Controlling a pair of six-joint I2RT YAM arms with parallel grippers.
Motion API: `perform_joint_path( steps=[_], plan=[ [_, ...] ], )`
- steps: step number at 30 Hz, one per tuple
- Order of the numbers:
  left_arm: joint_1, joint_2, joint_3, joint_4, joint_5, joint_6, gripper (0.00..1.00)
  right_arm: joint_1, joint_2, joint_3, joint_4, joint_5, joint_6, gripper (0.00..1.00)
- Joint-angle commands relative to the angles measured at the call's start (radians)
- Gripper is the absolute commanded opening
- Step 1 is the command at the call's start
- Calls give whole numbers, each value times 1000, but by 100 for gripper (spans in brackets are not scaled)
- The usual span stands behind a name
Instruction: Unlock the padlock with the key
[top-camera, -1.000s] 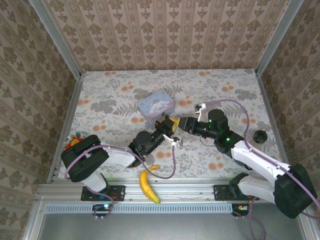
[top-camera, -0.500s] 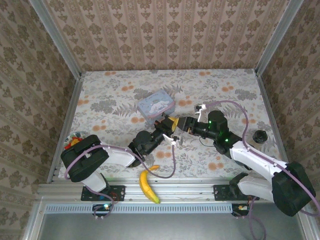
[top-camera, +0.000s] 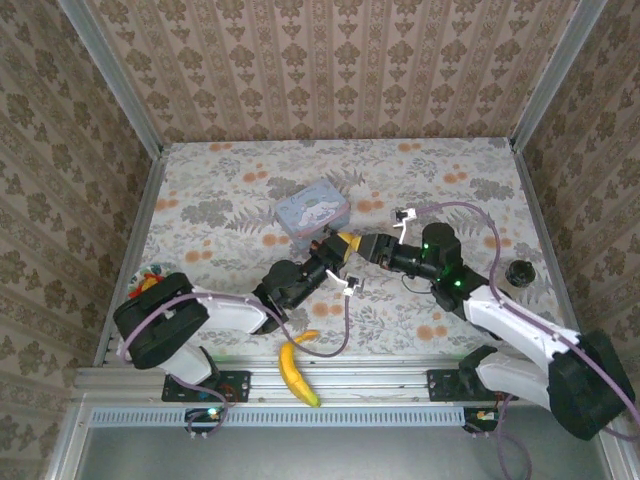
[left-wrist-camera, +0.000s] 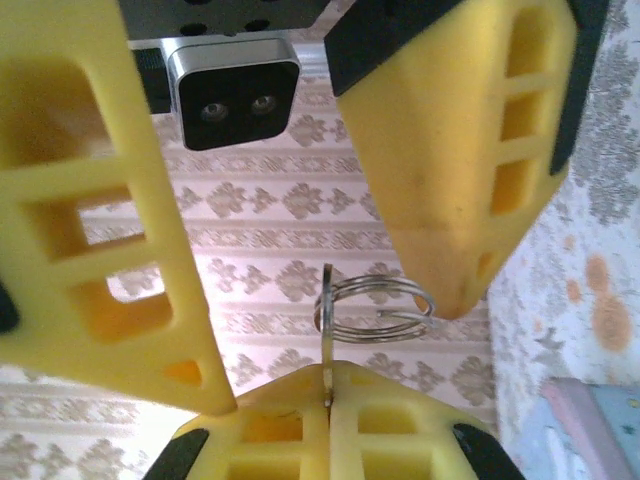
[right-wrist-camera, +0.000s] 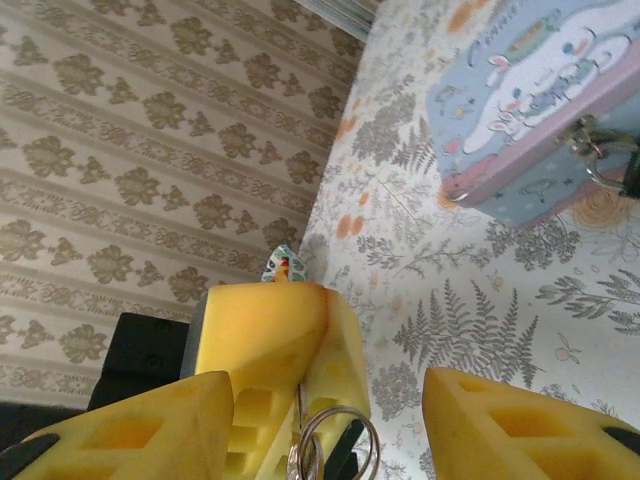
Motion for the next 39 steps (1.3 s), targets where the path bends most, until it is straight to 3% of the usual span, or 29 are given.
perform_joint_path(
  steps=[1,5,10,16,39],
  plan=[
    [-11,-64,30,-30,52,105,0,-21,-110,-20,-80,14,-53,51],
    [-12,-94,31,-32,56,131,0,-24,-172,-42,-132,31,-73,48],
    [-14,-96,35,-18,58,123,0,-22,-150,-73,4,-40,-49,46],
    [-12,-73,39,2,42,128,0,12,-102,-37,46,-55,-52,38],
    [-13,-43,37,24,19,100,0,44,-166,-31,16,9,-37,34]
  ],
)
